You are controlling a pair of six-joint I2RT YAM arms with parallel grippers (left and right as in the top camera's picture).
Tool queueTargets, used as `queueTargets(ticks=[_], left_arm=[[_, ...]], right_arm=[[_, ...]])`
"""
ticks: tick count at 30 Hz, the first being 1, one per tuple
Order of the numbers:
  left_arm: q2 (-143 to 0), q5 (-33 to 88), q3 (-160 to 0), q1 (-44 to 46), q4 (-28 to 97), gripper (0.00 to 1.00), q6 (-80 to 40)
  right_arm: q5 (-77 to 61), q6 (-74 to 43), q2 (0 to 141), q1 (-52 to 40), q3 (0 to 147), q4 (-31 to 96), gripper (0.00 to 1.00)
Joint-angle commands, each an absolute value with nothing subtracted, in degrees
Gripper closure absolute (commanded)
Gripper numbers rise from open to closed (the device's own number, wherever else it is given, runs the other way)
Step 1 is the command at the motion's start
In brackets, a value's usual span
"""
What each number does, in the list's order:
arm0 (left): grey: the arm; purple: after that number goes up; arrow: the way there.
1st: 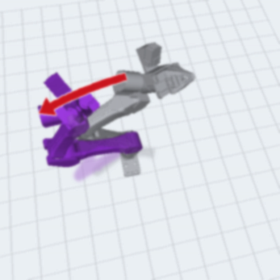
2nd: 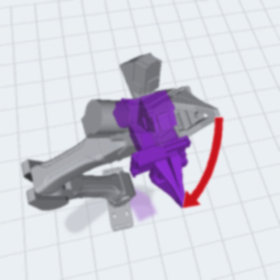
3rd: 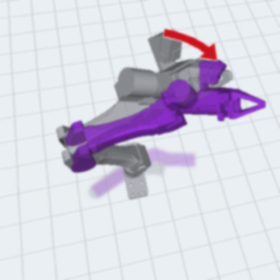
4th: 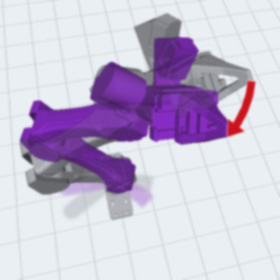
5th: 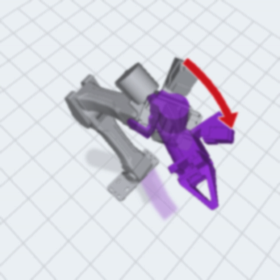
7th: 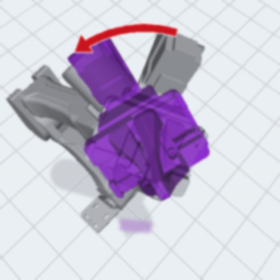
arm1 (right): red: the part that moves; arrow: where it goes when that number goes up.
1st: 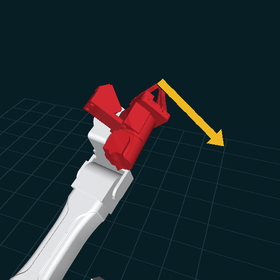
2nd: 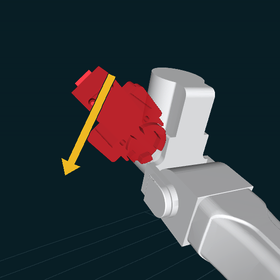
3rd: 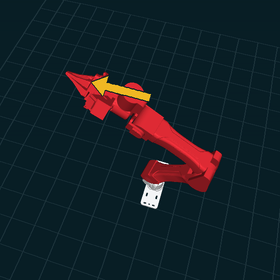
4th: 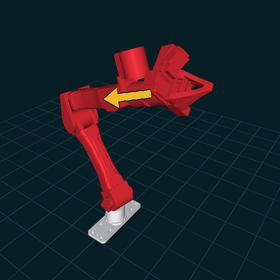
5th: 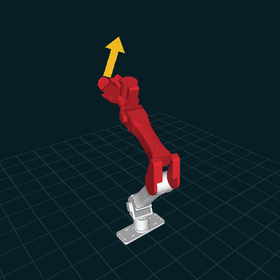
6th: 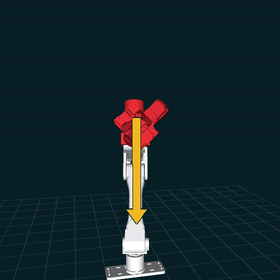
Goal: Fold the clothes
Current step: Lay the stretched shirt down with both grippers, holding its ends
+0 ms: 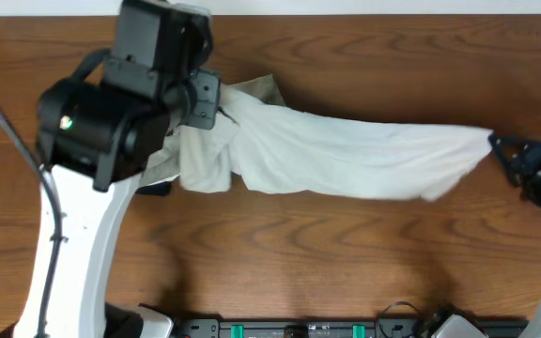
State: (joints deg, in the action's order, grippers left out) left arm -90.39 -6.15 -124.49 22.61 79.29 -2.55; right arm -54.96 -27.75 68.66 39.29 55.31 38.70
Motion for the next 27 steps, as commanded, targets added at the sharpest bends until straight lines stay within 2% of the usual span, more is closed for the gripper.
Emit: queueTargets(ticks=[1,5,9,13,16,18,20,21,22,23,27], left_arm=[[-90.24,-5.10,-124.75,22.74,79.15,0.94,-1.98],[-90.21,-5.10,-124.75,22.74,79.07,0.94,-1.98],[-90.24,-5.10,-124.75,22.74,79.29,0.94,-1.98],[-90.24,-5.10,-124.75,22.74,79.24,0.94,-1.98],[-90.24,-5.10,-124.75,22.74,79.24,0.94,-1.98],[-90.24,-5.13,-124.75,22.74,79.22,0.94,-1.98],[-90.24,-5.10,-124.75,22.74,79.24,0.94,-1.98],[-90.24,-5.10,-124.75,22.74,79.24,0.94,-1.98],[-90.24,-5.13,-124.75,22.74,79.24,0.94,-1.98],[-90.24,-5.13,-124.75,22.74,79.24,0.94,-1.96],[-90.24,-5.13,-124.75,22.74,79.24,0.94,-1.96]], right_arm=[[-36.58,-24.82,69.73,37.36,55.66,42.72,0.99],[-39.66,-17.98,70.83,37.08,55.66,43.48,0.98],[-55.70,-3.16,70.89,36.93,55.66,42.70,0.97],[-50.33,-5.02,71.00,36.67,55.64,43.72,0.97],[-55.96,1.41,71.18,35.83,55.57,44.45,0.98],[-54.00,1.61,71.29,34.61,55.46,44.64,0.95],[-52.66,0.62,71.50,33.52,55.44,44.66,0.51],[-52.77,0.93,71.59,32.99,55.44,44.62,0.54],[-52.66,0.93,71.68,32.47,55.44,44.58,0.72],[-52.42,0.91,71.81,32.14,55.44,44.56,0.96],[-47.59,-3.16,72.38,32.01,55.46,44.34,0.99]])
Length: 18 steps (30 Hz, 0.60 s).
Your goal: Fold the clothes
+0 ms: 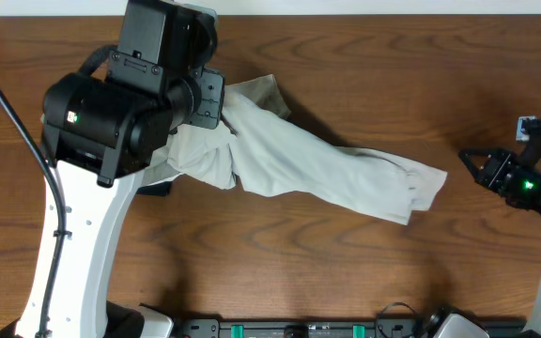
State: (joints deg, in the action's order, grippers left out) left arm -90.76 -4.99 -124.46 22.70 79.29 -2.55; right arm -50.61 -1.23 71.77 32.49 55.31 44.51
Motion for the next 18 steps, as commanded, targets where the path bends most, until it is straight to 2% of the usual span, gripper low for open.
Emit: queueTargets(ticks=[1,5,8,9,11,14,18], left_arm=[[-90.24,-5.13,-124.75,22.74,79.26,0.94,-1.93],[-90.24,-5.13,-124.75,22.74,79.24,0.94,-1.72],[-90.24,-5.13,-124.75,22.74,79.24,0.94,-1.72],[-90.24,-5.13,-124.75,22.74,79.24,0.94,-1.72],[-90.24,-5.15,-124.75,22.74,79.20,0.94,-1.72],[-90.24,-5.13,-124.75,22.74,79.20,0.94,-1.72],[-90.24,-5.13,-124.75,22.74,78.54,0.94,-1.72]], right_arm=[[-46.06,-3.73,72.40,32.01,55.44,43.94,0.99],[-35.48,-5.58,72.64,31.79,55.42,44.93,0.98],[-36.29,-5.98,74.76,30.33,55.13,46.22,0.98],[-37.58,-5.96,75.66,29.52,54.89,46.41,0.96],[-38.17,-5.96,77.87,27.18,54.43,47.33,0.84],[-37.71,-5.96,81.49,22.76,54.33,50.09,0.75],[-33.78,-2.90,85.25,16.05,54.33,48.47,0.74]])
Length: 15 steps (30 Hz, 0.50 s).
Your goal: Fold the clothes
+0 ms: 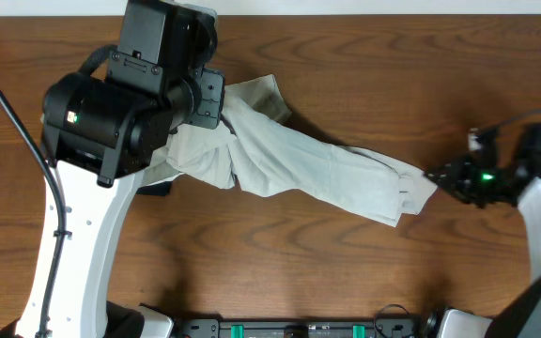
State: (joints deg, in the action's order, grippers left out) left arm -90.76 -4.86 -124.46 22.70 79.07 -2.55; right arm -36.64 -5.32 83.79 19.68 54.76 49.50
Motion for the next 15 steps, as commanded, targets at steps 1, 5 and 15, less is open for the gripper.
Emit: queueTargets(ticks=[1,5,15], left_arm=[[-90.24,-5.15,-124.75,22.74,78.30,0.94,-1.72],[-90.24,-5.15,-124.75,22.74,77.25,0.94,-0.36],[-90.24,-5.13,-124.75,22.74,77.10,0.94,-0.01]], right_arm=[[-32.99,-0.58,85.56,14.52,54.33,47.07,0.71],[-31.14,-1.87,85.80,10.74,54.33,43.90,0.62],[-18.37,-1.58,89.17,6.35,54.33,40.51,0.57]])
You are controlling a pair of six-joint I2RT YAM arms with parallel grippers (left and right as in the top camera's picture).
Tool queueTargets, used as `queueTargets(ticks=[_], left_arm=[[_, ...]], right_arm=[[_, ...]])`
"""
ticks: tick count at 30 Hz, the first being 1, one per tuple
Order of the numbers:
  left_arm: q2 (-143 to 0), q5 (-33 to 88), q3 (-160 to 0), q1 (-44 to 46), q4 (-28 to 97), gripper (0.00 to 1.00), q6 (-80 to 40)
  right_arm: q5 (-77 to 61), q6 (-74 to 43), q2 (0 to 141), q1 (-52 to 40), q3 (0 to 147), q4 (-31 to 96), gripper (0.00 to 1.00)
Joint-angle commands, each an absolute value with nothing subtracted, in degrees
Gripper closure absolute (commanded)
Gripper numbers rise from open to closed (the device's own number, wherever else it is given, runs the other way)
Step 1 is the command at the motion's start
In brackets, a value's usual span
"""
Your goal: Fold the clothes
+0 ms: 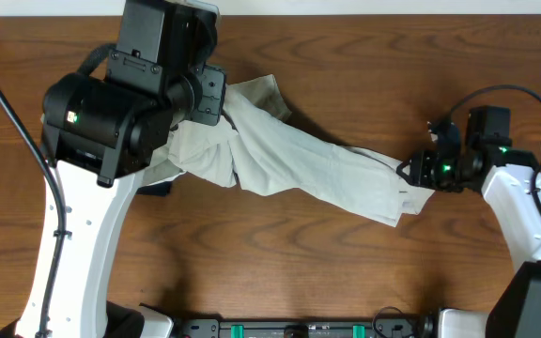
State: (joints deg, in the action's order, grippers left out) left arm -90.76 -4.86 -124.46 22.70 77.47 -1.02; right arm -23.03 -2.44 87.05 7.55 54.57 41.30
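A cream garment [317, 174] lies stretched across the table, from a bunched, raised end at the upper left to a folded-over end [411, 197] at the right. My left gripper [222, 111] sits under its bulky wrist, shut on the bunched end, and its fingers are mostly hidden. My right gripper [408, 172] reaches in from the right. Its dark fingertips are at the upper corner of the right end, and it looks open. The overhead view is the only one given.
The brown wooden table [280, 263] carries the garment. A dark object [153, 188] peeks out under the garment's left edge beside the left arm's white link. A black rail [299, 329] runs along the front edge.
My right gripper has moved left from just off the garment's right end to touching its upper right corner. The garment and the left arm have not moved.
The garment was first pulled taut between both grippers, the right one shut on its far right end. Then the right gripper had let go and the end lay slack on the table, nearer the middle. Since then the right gripper has come back to that end.
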Motion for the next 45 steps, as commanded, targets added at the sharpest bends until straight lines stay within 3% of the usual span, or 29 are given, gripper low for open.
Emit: queueTargets(ticks=[1,13,19,32,37,41,45], left_arm=[[-90.24,-5.10,-124.75,22.74,77.10,0.94,-0.01],[-90.24,-5.08,-124.75,22.74,76.58,0.94,-0.01],[-90.24,-5.10,-124.75,22.74,76.18,0.94,-0.01],[-87.90,-8.23,-126.15,22.72,74.54,0.94,0.49],[-84.09,-8.14,-128.66,22.74,71.35,0.94,1.28],[-80.84,-6.20,-128.68,23.14,71.26,0.94,1.26],[-78.30,-1.08,-128.68,25.19,72.42,0.94,1.58]], right_arm=[[-18.59,-1.63,90.00,6.17,54.33,39.68,0.57],[-22.15,-1.61,99.09,1.85,54.33,32.97,0.61],[-22.06,-1.63,98.45,1.50,54.35,33.01,0.98],[-17.12,-3.40,77.43,9.80,58.78,42.33,0.99],[-26.44,0.71,66.87,15.35,59.90,40.12,0.98],[-23.62,-7.27,60.34,19.90,62.78,40.97,0.99],[-28.56,-1.80,56.45,22.68,66.63,39.83,0.99]])
